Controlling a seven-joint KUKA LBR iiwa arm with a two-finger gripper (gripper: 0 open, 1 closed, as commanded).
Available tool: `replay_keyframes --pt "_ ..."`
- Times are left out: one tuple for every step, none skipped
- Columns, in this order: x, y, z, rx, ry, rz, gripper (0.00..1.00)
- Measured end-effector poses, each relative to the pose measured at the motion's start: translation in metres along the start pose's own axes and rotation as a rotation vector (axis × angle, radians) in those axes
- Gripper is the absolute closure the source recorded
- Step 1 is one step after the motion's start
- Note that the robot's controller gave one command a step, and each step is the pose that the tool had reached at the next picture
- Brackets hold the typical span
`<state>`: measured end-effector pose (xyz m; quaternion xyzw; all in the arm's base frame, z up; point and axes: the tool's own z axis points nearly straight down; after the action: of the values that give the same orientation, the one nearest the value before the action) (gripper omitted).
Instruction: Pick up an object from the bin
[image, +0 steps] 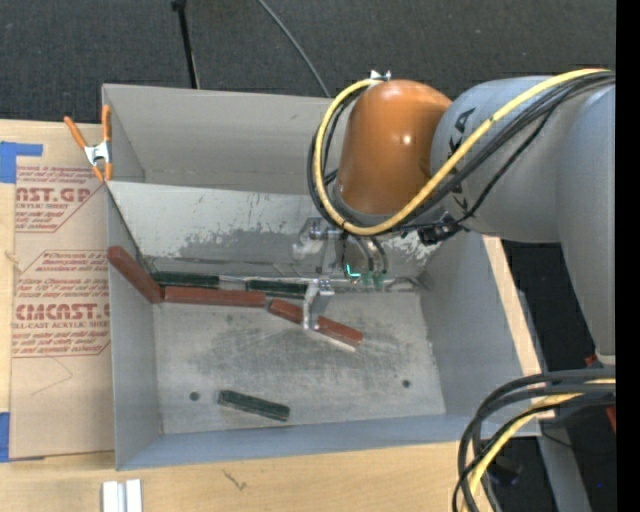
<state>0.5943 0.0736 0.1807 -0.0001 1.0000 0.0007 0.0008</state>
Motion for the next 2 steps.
replay_keyframes --pt "0.0202 -0.0352 0.0894 0.001 0.001 0.073 1.00" --pt "0.0202 -0.0351 0.0894 0.000 0.001 0.073 1.00"
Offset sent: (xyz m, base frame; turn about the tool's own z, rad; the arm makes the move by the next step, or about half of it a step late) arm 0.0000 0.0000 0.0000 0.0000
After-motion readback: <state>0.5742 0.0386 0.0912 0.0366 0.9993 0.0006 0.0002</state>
